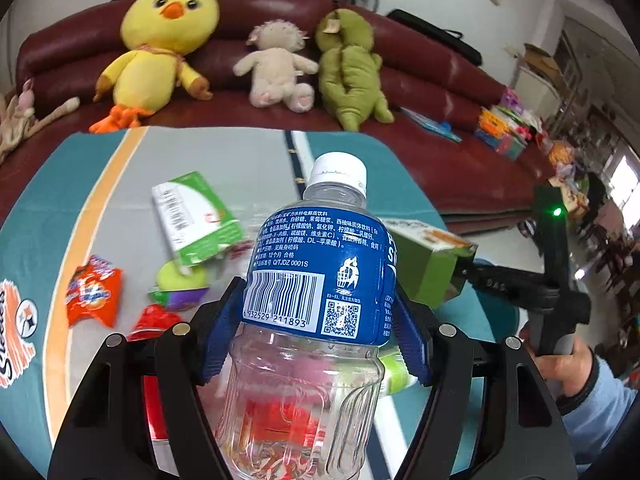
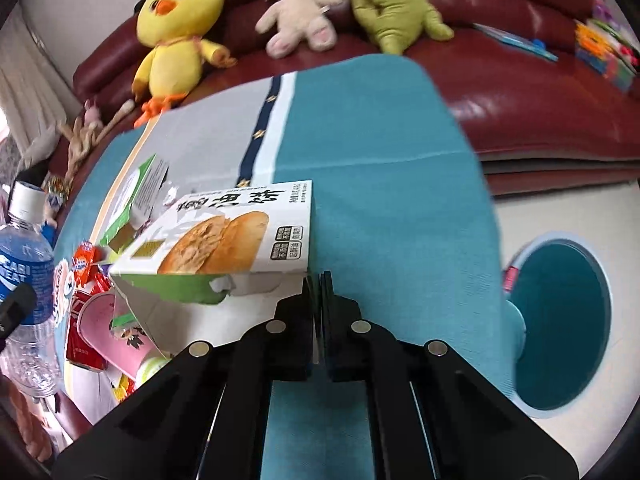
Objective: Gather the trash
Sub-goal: 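Carry the bottle with the left tool while the right tool grasps the green snack box, then drop the bottle and snack box into the teal bin, opening both tools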
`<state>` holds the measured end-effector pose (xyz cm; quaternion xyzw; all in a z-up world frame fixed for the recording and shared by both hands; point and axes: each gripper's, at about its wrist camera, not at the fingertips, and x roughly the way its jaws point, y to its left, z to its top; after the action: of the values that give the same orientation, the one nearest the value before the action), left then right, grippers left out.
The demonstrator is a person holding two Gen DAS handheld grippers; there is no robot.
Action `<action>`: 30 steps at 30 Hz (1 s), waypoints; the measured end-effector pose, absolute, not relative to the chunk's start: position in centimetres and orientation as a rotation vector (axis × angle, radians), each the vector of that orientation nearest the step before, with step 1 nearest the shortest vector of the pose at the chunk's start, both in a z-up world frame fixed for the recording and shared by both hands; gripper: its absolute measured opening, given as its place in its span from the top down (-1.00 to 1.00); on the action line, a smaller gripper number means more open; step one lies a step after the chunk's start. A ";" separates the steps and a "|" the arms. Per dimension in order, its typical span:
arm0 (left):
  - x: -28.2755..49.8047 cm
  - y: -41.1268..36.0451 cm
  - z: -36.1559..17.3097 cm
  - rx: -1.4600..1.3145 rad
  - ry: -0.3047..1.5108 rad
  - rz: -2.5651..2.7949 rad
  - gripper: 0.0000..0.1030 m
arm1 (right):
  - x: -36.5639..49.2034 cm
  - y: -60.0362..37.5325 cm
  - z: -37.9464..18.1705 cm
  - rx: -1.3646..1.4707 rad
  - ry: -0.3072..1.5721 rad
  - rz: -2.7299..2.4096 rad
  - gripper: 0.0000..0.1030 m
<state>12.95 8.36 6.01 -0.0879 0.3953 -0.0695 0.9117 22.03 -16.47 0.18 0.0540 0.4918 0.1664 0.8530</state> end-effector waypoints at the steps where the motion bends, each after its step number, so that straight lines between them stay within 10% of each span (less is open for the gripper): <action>1: 13.1 7.5 6.0 -0.173 0.818 -0.157 -0.36 | 21.8 -17.5 0.6 0.127 1.027 0.343 0.93; 30: 22.3 -27.3 -3.7 0.228 1.149 -0.579 -0.38 | 17.4 -48.0 -3.7 0.449 1.021 -0.061 0.93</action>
<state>22.26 -27.27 -3.71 0.1060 0.5344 -0.2696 0.7940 17.39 -48.02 -3.66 0.2132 0.4842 -0.0290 0.8481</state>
